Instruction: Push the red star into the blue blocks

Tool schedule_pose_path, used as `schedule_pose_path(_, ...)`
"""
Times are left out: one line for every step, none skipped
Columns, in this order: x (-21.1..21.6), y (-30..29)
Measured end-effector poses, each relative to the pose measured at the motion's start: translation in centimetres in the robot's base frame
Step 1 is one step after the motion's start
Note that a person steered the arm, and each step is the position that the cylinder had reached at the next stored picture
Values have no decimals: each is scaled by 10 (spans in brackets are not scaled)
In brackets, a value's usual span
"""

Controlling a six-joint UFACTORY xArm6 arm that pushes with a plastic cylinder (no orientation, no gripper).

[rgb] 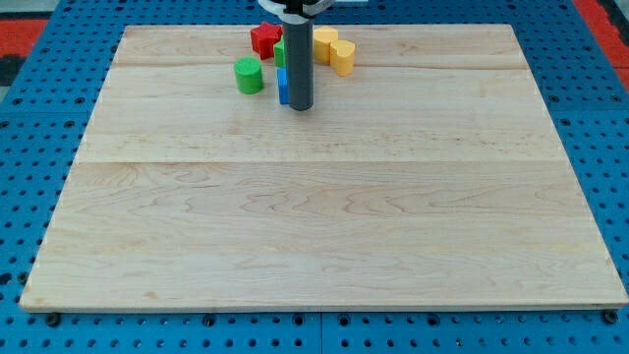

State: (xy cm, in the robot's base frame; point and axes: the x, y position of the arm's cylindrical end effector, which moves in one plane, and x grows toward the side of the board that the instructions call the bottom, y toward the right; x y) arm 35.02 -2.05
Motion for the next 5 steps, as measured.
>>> schedule_pose_path(0, 0)
schedule_pose_path(0, 3)
schedule_pose_path(0, 3)
schedule_pose_path(1, 4)
schedule_pose_path(26, 11)
